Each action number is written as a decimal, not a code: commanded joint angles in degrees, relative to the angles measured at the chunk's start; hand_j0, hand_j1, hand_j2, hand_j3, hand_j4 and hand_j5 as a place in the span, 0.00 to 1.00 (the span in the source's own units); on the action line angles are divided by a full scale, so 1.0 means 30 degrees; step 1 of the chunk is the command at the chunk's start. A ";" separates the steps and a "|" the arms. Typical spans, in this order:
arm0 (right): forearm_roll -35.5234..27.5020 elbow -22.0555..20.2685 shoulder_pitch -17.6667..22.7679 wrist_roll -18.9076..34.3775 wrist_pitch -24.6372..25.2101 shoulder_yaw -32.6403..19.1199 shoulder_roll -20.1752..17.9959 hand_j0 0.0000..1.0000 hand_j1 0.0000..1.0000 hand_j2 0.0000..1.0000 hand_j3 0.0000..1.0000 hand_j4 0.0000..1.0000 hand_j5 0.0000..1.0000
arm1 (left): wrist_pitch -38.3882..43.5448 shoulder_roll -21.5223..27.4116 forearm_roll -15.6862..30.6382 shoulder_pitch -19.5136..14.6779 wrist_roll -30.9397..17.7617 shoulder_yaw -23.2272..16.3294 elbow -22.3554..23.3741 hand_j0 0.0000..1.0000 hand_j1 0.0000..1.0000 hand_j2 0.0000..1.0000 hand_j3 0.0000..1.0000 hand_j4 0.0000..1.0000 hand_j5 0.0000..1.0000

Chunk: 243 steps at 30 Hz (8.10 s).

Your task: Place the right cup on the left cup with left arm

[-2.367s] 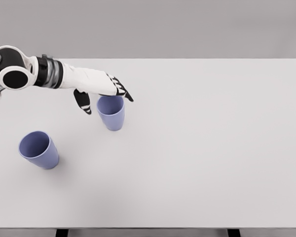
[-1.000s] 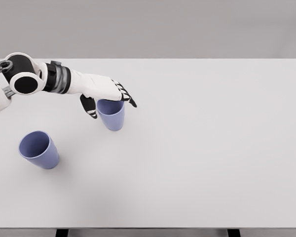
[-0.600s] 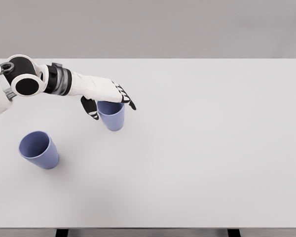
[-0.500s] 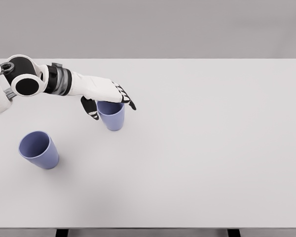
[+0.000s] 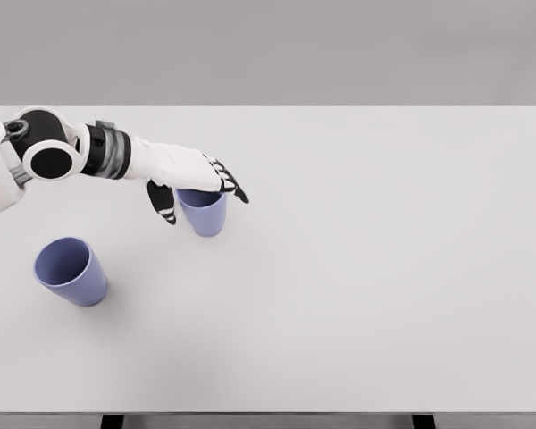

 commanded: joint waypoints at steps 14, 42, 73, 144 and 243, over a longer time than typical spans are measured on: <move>-0.0001 0.0000 0.0000 0.0003 -0.0010 0.0000 0.0000 1.00 1.00 1.00 1.00 1.00 1.00 | 0.0011 0.0031 -0.0103 -0.0029 -0.0002 0.0018 0.0000 0.68 0.68 0.68 0.68 0.68 0.68; -0.0001 0.0000 0.0000 0.0003 -0.0009 0.0000 0.0000 1.00 1.00 1.00 1.00 1.00 1.00 | -0.0165 0.2288 0.0512 0.0000 -0.0002 0.2303 -0.2431 0.63 0.63 0.63 0.63 0.63 0.63; -0.0001 0.0000 0.0000 0.0003 -0.0010 0.0000 0.0000 1.00 1.00 1.00 1.00 1.00 1.00 | -0.1746 0.8761 0.4614 -0.0673 -0.0002 0.3563 -0.5683 0.63 0.63 0.63 0.63 0.63 0.63; -0.0001 0.0000 0.0000 0.0003 -0.0010 0.0000 0.0000 1.00 1.00 1.00 1.00 1.00 1.00 | -0.5116 1.5003 0.8540 0.2607 -0.0002 0.3329 -0.5625 0.64 0.64 0.64 0.64 0.64 0.64; -0.0001 0.0000 0.0000 0.0003 -0.0009 0.0000 0.0000 1.00 1.00 1.00 1.00 1.00 1.00 | -0.5087 1.3889 0.7720 0.3047 -0.0002 0.3563 -0.5390 0.99 0.99 0.99 0.99 0.99 0.99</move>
